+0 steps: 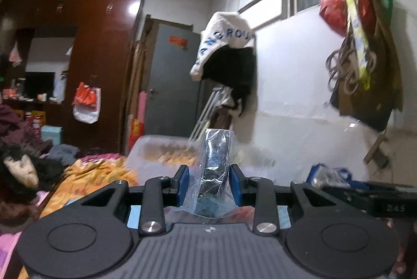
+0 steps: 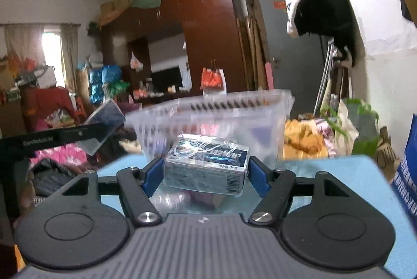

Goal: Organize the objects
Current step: 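Release the bagged packet into the basket with left tool while right tool drops the white box there, then grasp a clear bagged silver packet with left tool while right tool grasps the purple box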

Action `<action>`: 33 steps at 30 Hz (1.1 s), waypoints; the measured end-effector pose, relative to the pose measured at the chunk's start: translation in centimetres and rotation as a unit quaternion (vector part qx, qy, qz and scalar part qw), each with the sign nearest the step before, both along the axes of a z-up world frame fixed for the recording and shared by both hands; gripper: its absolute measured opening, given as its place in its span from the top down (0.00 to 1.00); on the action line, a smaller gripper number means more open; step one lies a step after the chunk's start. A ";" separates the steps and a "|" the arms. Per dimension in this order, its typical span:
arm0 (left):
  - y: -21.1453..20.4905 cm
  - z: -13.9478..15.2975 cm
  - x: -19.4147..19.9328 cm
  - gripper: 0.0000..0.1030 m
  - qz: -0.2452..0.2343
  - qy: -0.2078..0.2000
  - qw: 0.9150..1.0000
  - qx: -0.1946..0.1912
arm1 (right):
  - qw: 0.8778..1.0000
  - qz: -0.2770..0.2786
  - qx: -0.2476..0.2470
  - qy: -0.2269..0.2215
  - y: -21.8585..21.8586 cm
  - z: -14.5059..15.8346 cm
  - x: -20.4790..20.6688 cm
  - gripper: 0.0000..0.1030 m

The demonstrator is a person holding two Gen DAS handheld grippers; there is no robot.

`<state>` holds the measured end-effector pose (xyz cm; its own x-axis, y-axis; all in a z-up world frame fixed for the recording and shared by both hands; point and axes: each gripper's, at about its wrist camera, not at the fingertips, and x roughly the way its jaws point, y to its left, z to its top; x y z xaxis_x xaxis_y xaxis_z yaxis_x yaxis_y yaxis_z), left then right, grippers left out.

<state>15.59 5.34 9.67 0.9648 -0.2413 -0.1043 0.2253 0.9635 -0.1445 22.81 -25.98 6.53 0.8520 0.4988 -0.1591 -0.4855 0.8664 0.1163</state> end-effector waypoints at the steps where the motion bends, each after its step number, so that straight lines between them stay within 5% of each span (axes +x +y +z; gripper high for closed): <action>1: -0.3 1.1 0.7 0.64 -0.006 0.000 1.000 0.000 | 1.000 -0.006 -0.004 -0.011 0.3 1.1 0.3 0.30; 5: -1.9 4.9 5.2 0.64 0.008 0.018 1.000 0.019 | 1.000 0.007 -0.014 -0.008 2.4 5.7 4.1 0.31; 8: -2.0 6.1 9.1 0.64 0.021 0.053 0.998 0.017 | 0.997 -0.024 -0.070 -0.013 5.1 7.4 7.7 0.31; 14: -1.7 5.3 14.1 0.62 0.053 0.101 0.993 0.039 | 0.995 -0.038 -0.089 0.026 6.8 7.0 12.8 0.31; 16: -1.8 4.7 14.8 0.50 0.050 0.097 0.993 0.054 | 0.995 -0.028 -0.090 0.029 6.9 6.4 13.8 0.29; 18: -1.8 4.2 14.9 0.30 0.057 0.090 0.993 0.058 | 0.993 -0.017 -0.109 0.032 7.1 5.8 13.6 0.21; 21: -1.2 3.9 13.3 0.27 0.065 0.084 0.993 0.050 | 0.991 -0.053 -0.121 0.007 6.6 5.2 12.1 0.00; 23: -0.5 3.7 10.4 0.27 0.061 0.074 0.995 0.037 | 0.995 -0.033 -0.090 0.013 5.2 5.2 10.3 0.00; 26: -0.8 2.3 5.7 0.13 0.044 0.067 0.996 0.033 | 0.998 -0.012 -0.060 0.029 3.0 4.6 7.2 0.00; 33: -6.3 -3.8 4.7 0.12 -0.009 0.173 0.977 0.125 | 0.996 -0.031 -0.062 0.064 0.5 0.9 4.1 0.00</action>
